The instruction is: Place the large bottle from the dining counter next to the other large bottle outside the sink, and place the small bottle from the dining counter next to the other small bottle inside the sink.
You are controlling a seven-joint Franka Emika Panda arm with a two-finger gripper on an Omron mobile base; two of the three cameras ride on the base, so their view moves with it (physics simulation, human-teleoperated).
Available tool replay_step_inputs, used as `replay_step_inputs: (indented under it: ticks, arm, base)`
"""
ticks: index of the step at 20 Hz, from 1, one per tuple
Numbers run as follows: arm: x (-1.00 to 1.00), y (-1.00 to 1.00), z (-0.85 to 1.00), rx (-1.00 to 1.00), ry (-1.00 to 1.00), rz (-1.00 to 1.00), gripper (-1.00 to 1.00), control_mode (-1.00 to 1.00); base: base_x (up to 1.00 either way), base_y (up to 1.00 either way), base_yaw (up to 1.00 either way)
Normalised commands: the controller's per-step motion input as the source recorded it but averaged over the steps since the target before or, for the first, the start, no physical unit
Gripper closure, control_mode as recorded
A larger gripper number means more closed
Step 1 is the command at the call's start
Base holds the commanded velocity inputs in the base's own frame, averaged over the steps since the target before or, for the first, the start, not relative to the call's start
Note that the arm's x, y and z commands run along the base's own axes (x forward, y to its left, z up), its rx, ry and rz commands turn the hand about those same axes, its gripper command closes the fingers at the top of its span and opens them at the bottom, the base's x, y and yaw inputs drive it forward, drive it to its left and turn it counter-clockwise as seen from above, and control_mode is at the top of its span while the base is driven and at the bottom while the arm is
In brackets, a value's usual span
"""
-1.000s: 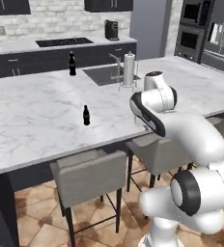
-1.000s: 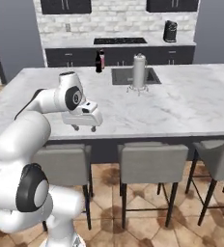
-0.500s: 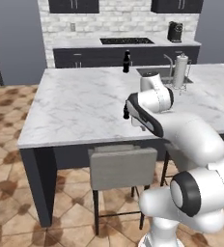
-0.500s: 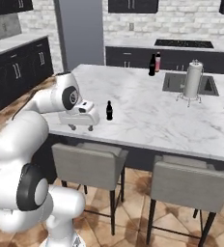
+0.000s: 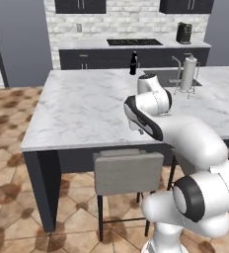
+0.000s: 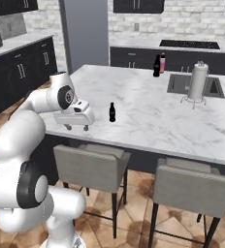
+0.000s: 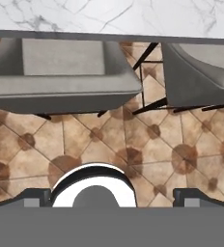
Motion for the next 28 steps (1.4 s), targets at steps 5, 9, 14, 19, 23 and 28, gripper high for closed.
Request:
replay_step_inputs:
  ticks: [5,9,14,19,23,28]
  arm:
    - [0.0,0.0,0.0,0.0,0.0,0.0,-1.0,1.0]
    - [0.0,0.0,0.0,0.0,0.0,0.0,-1.0,1.0]
    - [0.0,0.0,0.0,0.0,0.0,0.0,-1.0,1.0]
    - [0.0,0.0,0.0,0.0,0.0,0.0,-1.0,1.0]
    - [0.0,0.0,0.0,0.0,0.0,0.0,-1.0,1.0]
    - [0.0,0.0,0.0,0.0,0.0,0.0,-1.0,1.0]
  base:
    - [0.42,-0.11,0.0]
    - [0.34,-0.05,0.0]
    - [0.36,-0.01,0.0]
    - [0.4,-0.03,0.0]
    - [0.32,-0.02,0.0]
    - [0.29,-0.03,0.0]
